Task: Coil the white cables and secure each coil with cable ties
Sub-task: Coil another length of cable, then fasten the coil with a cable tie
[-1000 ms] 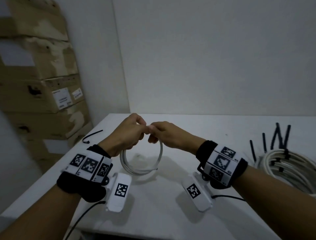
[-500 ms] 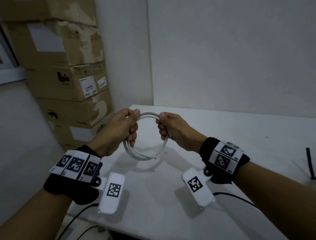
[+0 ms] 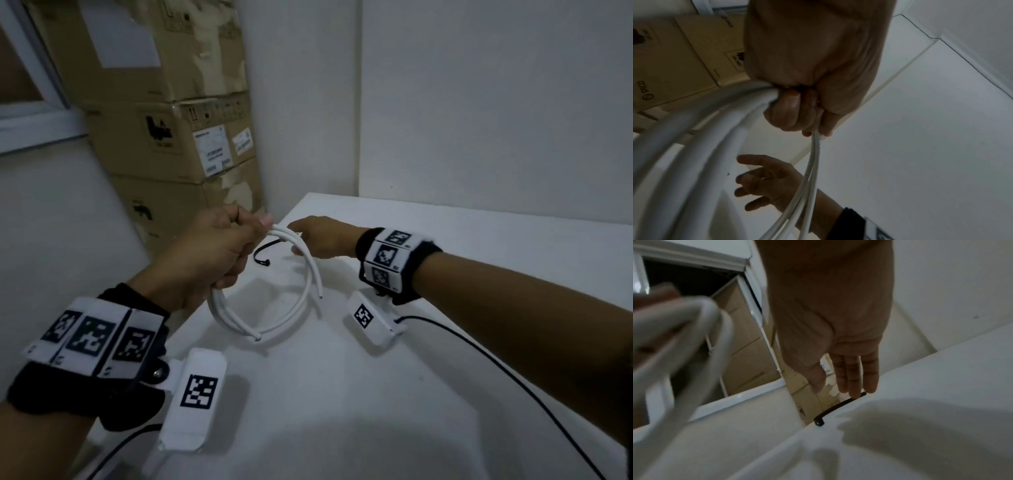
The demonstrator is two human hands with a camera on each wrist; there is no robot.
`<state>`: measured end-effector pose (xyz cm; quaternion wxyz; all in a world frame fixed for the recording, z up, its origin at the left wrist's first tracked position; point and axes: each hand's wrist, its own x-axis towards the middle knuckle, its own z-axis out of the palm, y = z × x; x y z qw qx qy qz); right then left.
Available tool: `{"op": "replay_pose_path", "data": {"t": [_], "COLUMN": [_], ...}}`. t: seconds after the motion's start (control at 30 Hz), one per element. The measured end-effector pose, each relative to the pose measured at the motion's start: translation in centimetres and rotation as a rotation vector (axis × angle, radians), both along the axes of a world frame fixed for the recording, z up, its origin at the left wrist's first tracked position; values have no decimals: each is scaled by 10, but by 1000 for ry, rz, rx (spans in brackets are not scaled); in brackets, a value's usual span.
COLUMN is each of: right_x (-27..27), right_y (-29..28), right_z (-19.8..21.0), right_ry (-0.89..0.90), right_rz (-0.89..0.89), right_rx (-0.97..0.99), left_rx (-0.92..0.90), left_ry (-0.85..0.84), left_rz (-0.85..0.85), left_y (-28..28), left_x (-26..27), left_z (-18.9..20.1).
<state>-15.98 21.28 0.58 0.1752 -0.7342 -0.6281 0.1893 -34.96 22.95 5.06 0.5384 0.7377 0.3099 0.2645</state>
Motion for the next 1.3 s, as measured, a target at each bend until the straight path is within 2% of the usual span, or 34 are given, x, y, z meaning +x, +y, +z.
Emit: {"op": "replay_pose_path", "data": {"t": [0.07, 0.13, 0.23, 0.33, 0.43, 0.53, 0.6, 0.8, 1.0, 1.1, 1.17, 1.3], "right_x": [-7, -11, -16, -16, -12, 2, 12, 56, 60, 38, 23, 13], "right_y": [19, 39, 60, 60, 32, -15, -55, -210, -387, -463, -500, -535], "right_z": [-3, -9, -18, -22, -17, -10, -5, 35, 82, 100, 107, 105], "right_ry": [-177, -193, -284, -282, -338, -462, -512, -374, -455, -502, -520, -581], "right_rz": [98, 133, 317, 324, 336, 319, 259, -53, -232, -257, -210, -174], "right_rx": [-69, -135, -235, -211, -167, -140, -133, -62, 163, 288, 354, 277], "left_rx": [-9, -20, -21, -21, -73, -181, -184, -140, -142, -126, -111, -68], "left_ry": [11, 12, 24, 52, 50, 29, 23, -39, -43, -42, -40, -29], "left_rz": [11, 28, 44, 70, 64, -4, -58, -196, -327, -400, -465, -587], "left_y": [7, 14, 18, 16, 10, -2, -16, -87, -183, -241, -280, -345], "left_x": [-1, -2, -4, -4, 1, 15, 28, 80, 134, 156, 168, 184], "left_z": [1, 1, -3, -7, -6, 2, 8, 28, 41, 48, 55, 70]}}
